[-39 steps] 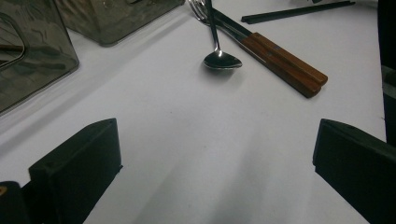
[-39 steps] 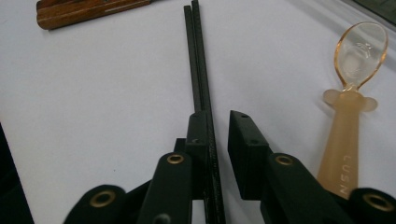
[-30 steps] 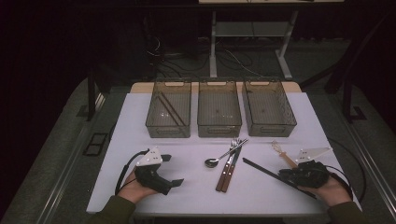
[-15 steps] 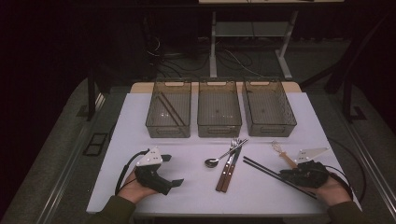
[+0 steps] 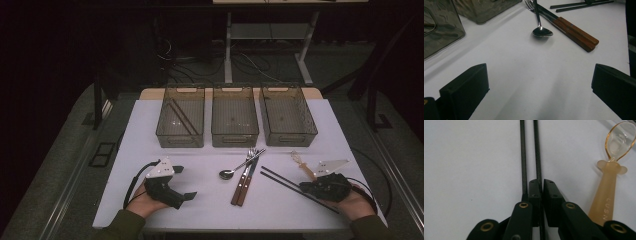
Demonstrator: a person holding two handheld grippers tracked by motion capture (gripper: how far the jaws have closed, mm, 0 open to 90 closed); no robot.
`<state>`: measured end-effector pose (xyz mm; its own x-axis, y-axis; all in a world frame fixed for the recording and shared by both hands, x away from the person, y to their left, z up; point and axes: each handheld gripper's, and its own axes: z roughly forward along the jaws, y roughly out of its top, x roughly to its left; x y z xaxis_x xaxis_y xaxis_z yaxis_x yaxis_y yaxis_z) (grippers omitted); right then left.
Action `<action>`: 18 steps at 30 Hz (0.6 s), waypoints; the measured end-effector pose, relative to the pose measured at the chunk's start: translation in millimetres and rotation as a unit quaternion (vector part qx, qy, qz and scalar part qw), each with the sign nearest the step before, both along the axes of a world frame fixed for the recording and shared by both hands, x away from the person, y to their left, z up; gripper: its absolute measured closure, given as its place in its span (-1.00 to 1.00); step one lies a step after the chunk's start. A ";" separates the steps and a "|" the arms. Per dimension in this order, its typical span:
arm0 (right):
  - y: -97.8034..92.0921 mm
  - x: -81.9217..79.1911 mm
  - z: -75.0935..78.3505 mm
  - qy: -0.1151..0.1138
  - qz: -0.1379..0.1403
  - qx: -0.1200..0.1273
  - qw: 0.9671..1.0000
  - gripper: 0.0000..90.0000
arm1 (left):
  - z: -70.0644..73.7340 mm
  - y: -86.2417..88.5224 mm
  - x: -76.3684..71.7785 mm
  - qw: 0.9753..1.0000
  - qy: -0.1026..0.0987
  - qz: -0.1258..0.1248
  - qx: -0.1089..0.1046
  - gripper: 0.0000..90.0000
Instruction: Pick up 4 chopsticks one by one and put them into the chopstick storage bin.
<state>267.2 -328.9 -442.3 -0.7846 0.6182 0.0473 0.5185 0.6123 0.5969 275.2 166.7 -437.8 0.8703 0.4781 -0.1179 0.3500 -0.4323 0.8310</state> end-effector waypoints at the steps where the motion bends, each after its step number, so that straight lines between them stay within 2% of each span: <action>1: 0.0 0.0 0.0 -0.001 0.001 0.000 1.000 0.89 | 0.0 0.0 0.0 1.000 0.000 0.000 0.000 -1.00; 18: 0.7 0.3 0.6 -0.004 0.011 -0.007 1.000 0.89 | -0.1 -0.1 0.1 1.000 0.000 -0.001 0.001 -1.00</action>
